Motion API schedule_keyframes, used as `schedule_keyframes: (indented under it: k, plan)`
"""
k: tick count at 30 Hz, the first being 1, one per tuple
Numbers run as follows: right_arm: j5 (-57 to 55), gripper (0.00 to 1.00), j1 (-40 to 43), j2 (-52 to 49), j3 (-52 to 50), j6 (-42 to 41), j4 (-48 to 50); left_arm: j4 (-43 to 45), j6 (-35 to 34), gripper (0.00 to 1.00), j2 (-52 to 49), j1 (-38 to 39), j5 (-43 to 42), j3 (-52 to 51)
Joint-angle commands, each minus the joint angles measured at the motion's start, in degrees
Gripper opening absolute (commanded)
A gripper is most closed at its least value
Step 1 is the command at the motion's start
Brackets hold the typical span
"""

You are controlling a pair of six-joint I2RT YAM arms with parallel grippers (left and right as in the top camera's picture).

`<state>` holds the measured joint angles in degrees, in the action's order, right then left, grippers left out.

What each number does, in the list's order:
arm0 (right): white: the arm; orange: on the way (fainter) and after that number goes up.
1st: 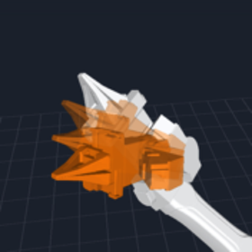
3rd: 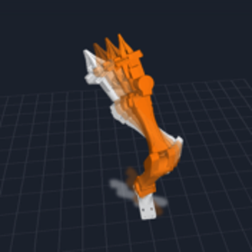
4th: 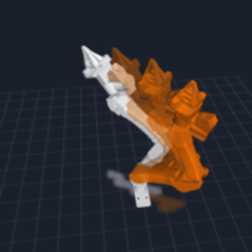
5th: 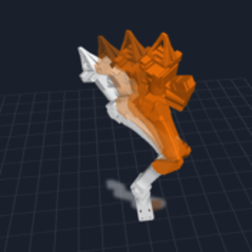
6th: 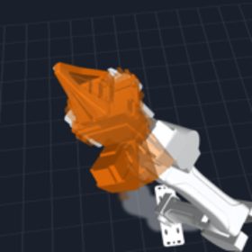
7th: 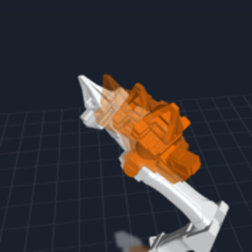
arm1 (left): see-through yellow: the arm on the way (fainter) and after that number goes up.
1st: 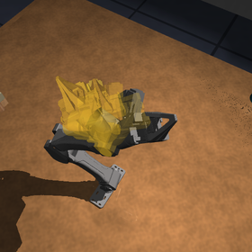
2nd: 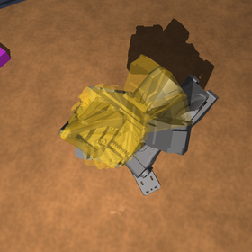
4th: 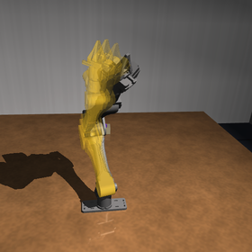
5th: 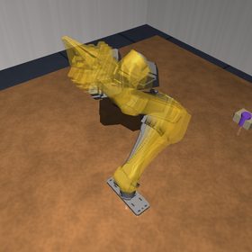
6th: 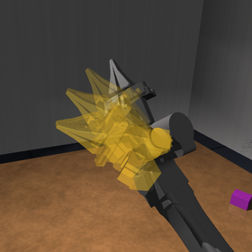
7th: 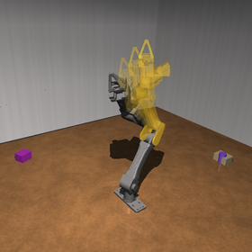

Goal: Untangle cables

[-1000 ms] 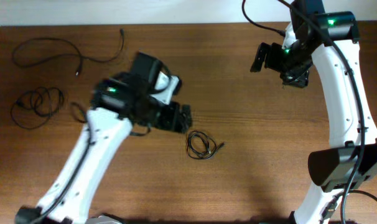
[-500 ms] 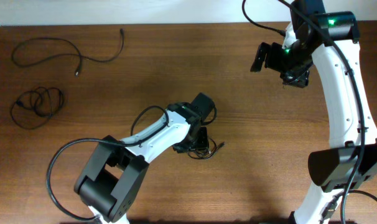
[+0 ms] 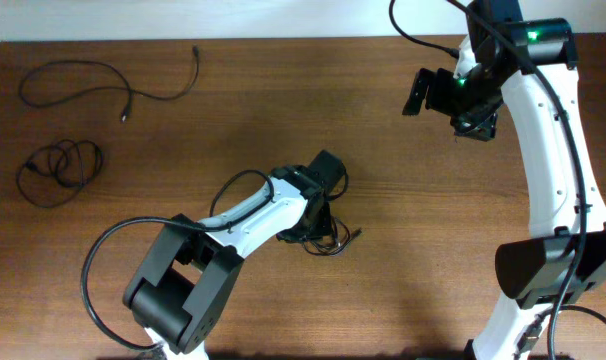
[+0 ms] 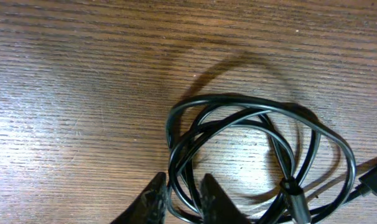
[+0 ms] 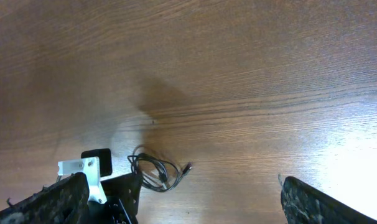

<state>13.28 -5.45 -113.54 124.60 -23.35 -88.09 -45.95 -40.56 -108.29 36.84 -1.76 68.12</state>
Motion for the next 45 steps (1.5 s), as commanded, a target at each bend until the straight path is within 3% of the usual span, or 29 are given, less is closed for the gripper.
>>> schedule_keyframes:
  k: [1,4,11,13,19,23,25,27,29,33,35,39,45]
  plan:
    - [-0.48,0.98,0.28,0.39,0.17,0.46,0.04,0.09,-0.11,0.16,-0.52,0.24,0.79,-0.74]
    - [-0.48,0.98,0.28,0.39,0.17,0.46,0.04,-0.42,0.31,0.0,-0.48,0.13,1.6,-0.72]
    - [-0.48,0.99,0.28,0.39,0.17,0.46,0.04,-10.75,4.02,0.0,5.49,-0.24,1.51,6.69]
    - [-0.5,0.98,0.28,0.39,0.17,0.46,0.04,-13.86,8.9,0.0,11.37,-0.24,1.14,9.7]
    - [-0.48,0.98,0.28,0.39,0.17,0.46,0.04,-16.28,8.96,0.0,26.84,-0.24,1.6,10.75]
    - [0.07,0.99,0.28,0.39,0.17,0.37,1.92,-19.5,8.94,0.0,30.51,-0.26,1.57,10.75]
    - [5.6,0.98,0.28,0.68,0.24,0.5,0.94,-19.78,8.94,0.0,31.54,-0.26,1.55,10.75]
    - [20.31,0.99,-1.75,0.68,0.24,14.84,-5.92,-18.67,8.26,0.0,32.48,-0.83,1.57,10.8]
    - [20.37,0.98,-5.55,1.57,0.22,20.17,-9.25,-17.7,4.28,0.0,33.57,-4.5,0.92,11.02]
    - [16.92,0.98,-11.91,7.78,0.22,20.13,-8.81,-17.49,4.74,0.0,35.47,-14.75,-13.73,11.08]
    - [16.61,0.98,-15.13,9.44,0.22,20.17,-7.63,-16.39,8.72,0.0,35.54,-17.0,-21.75,11.08]
    - [13.44,0.99,-22.47,8.92,0.17,19.47,-3.67,-11.13,9.16,0.0,35.54,-17.64,-39.6,11.08]
    - [11.28,0.6,-24.92,8.92,0.17,19.5,-0.35,-9.77,8.7,0.0,35.54,-21.49,-50.14,11.08]
